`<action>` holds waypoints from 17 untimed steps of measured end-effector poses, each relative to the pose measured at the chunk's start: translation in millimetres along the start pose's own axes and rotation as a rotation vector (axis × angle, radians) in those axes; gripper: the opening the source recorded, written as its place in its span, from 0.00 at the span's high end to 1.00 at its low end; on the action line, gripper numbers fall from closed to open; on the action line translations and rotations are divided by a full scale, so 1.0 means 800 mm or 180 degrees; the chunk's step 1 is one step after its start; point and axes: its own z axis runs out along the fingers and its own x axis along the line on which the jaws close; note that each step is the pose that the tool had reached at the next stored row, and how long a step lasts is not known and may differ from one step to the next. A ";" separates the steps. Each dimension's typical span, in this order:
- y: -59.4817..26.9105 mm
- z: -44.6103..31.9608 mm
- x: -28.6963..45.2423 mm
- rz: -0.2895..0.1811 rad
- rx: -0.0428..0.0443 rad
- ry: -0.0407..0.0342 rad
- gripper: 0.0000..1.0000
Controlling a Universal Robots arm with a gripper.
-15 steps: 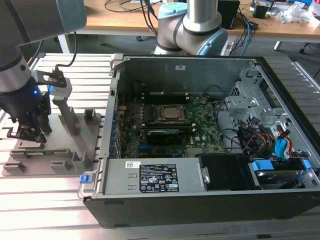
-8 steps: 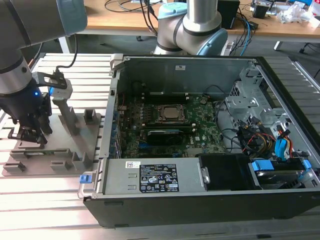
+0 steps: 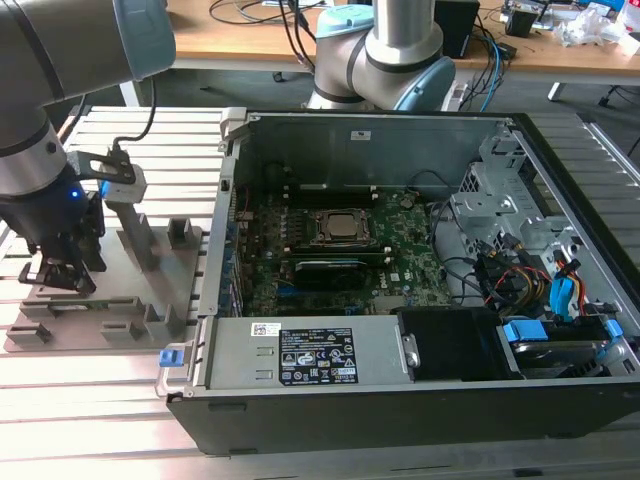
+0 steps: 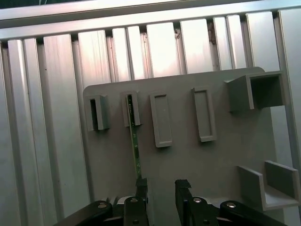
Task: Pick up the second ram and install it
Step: 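Pick up the second ram and move it above second insertion slot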
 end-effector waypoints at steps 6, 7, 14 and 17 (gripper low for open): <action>0.005 0.0022 0.0113 -0.0279 -0.0004 0.0007 0.62; 0.006 0.0046 0.0146 -0.0319 -0.0004 0.0009 0.62; 0.008 0.0355 0.0221 -0.0383 -0.0006 0.0007 0.62; 0.008 0.0371 0.0223 -0.0384 -0.0006 0.0005 0.62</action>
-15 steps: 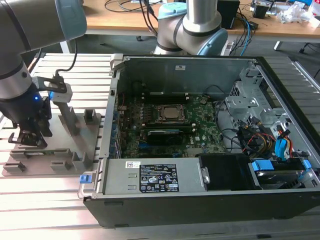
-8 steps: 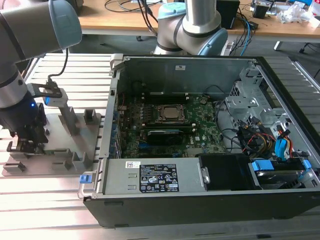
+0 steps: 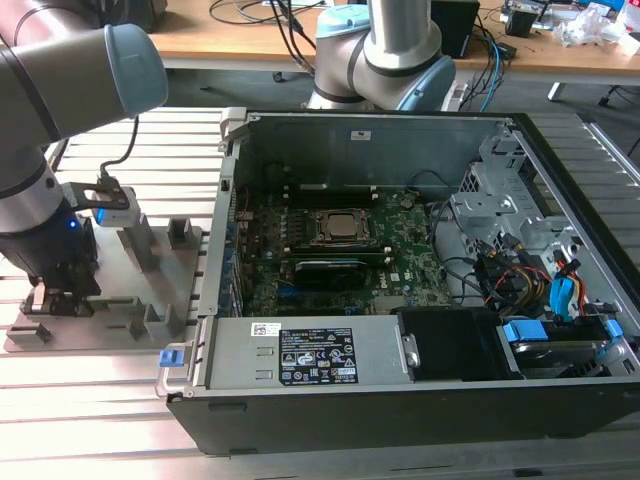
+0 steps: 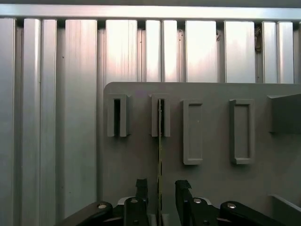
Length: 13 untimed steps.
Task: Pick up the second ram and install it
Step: 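Pick up the second ram and move it above second insertion slot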
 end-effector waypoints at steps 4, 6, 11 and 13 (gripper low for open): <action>0.000 0.0001 0.0000 0.0000 0.0000 0.0000 0.62; 0.000 0.0002 0.0000 0.0000 0.0000 0.0000 0.70; 0.000 0.0003 0.0000 0.0000 0.0001 0.0000 0.86; 0.000 0.0003 0.0000 0.0000 0.0000 0.0000 0.86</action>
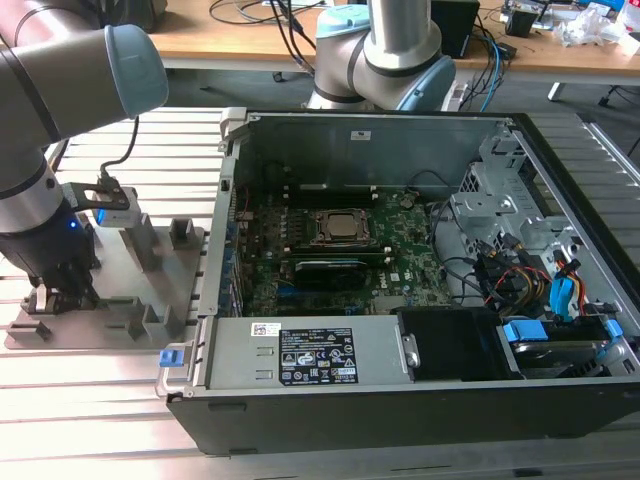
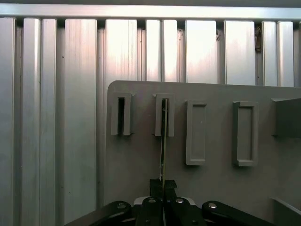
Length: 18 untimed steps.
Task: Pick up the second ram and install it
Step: 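Pick up the second ram and move it above second insertion slot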
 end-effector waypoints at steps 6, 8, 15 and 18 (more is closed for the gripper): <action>0.000 0.0001 0.0000 0.0000 0.0000 0.0000 0.86; 0.000 0.0001 0.0000 0.0000 0.0000 0.0000 0.86; 0.000 -0.0060 -0.0001 0.0000 0.0000 0.0000 0.86; 0.000 -0.0136 -0.0002 0.0000 0.0000 0.0000 0.86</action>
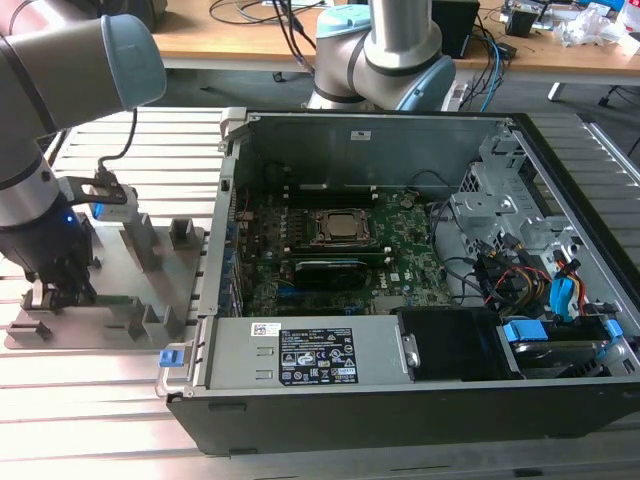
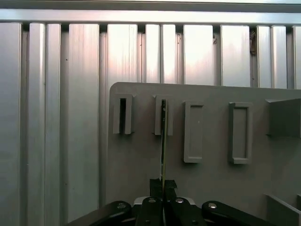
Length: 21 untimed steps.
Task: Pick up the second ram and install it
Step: 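Pick up the second ram and move it above second insertion slot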
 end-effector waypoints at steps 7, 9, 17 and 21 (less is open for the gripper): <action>0.001 -0.0216 -0.0003 0.0000 0.0000 0.0000 0.86; 0.001 -0.0249 -0.0004 0.0000 0.0000 0.0000 0.86; 0.001 -0.0403 -0.0006 0.0000 0.0000 0.0000 0.86; 0.002 -0.0484 -0.0008 0.0000 0.0000 0.0000 0.86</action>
